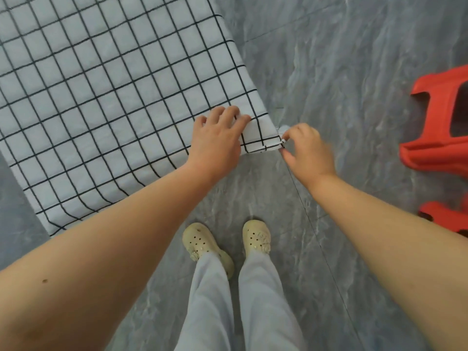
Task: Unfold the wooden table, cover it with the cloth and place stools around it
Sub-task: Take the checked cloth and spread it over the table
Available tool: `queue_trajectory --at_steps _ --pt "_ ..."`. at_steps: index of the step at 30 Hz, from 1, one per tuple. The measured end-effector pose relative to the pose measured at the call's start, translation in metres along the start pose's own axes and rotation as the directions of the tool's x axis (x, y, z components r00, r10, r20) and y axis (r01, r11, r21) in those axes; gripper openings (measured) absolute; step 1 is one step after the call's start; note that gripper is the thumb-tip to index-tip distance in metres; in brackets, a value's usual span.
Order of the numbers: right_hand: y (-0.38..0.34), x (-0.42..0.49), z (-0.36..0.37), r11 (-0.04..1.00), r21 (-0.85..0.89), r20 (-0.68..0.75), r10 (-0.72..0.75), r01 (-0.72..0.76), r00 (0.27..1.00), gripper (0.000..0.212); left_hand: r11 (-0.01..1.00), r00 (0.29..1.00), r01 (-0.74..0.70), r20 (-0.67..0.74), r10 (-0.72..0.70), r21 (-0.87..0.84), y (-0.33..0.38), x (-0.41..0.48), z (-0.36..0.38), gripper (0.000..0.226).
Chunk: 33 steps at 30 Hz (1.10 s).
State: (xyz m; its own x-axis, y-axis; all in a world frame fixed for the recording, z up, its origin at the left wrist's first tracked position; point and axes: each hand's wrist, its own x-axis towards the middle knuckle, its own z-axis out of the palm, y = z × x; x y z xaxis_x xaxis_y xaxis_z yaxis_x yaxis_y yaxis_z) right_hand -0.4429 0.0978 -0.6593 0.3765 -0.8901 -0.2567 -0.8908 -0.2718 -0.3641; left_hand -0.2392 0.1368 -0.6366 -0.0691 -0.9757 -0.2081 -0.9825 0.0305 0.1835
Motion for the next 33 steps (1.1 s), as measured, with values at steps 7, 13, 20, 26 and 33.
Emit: queue_trajectory --at_steps 7,13,20,26,33 --pt "0.008 -0.006 0.000 0.999 0.018 -0.097 -0.027 0.028 0.995 0.006 1.000 1.000 -0.012 -0.017 0.013 0.025 -0.002 0.002 0.001 0.049" --pt "0.020 -0.008 -0.006 0.996 -0.006 -0.144 -0.090 0.090 0.986 0.017 1.000 1.000 -0.004 -0.008 0.005 0.012 0.000 0.005 0.000 0.049" --pt "0.034 -0.013 -0.011 0.992 -0.018 -0.212 -0.123 0.122 0.969 0.015 1.000 1.000 -0.015 -0.017 0.016 0.027 0.000 0.003 0.004 0.059" --pt "0.037 -0.015 -0.008 0.995 0.054 -0.237 -0.071 0.086 0.969 0.013 0.999 1.000 -0.017 -0.021 0.018 0.037 -0.001 0.003 0.006 0.060" --pt "0.019 -0.020 -0.019 0.993 0.110 -0.137 -0.023 0.038 0.990 0.019 0.998 0.997 -0.036 0.064 0.039 -0.047 -0.007 -0.006 -0.002 0.064"
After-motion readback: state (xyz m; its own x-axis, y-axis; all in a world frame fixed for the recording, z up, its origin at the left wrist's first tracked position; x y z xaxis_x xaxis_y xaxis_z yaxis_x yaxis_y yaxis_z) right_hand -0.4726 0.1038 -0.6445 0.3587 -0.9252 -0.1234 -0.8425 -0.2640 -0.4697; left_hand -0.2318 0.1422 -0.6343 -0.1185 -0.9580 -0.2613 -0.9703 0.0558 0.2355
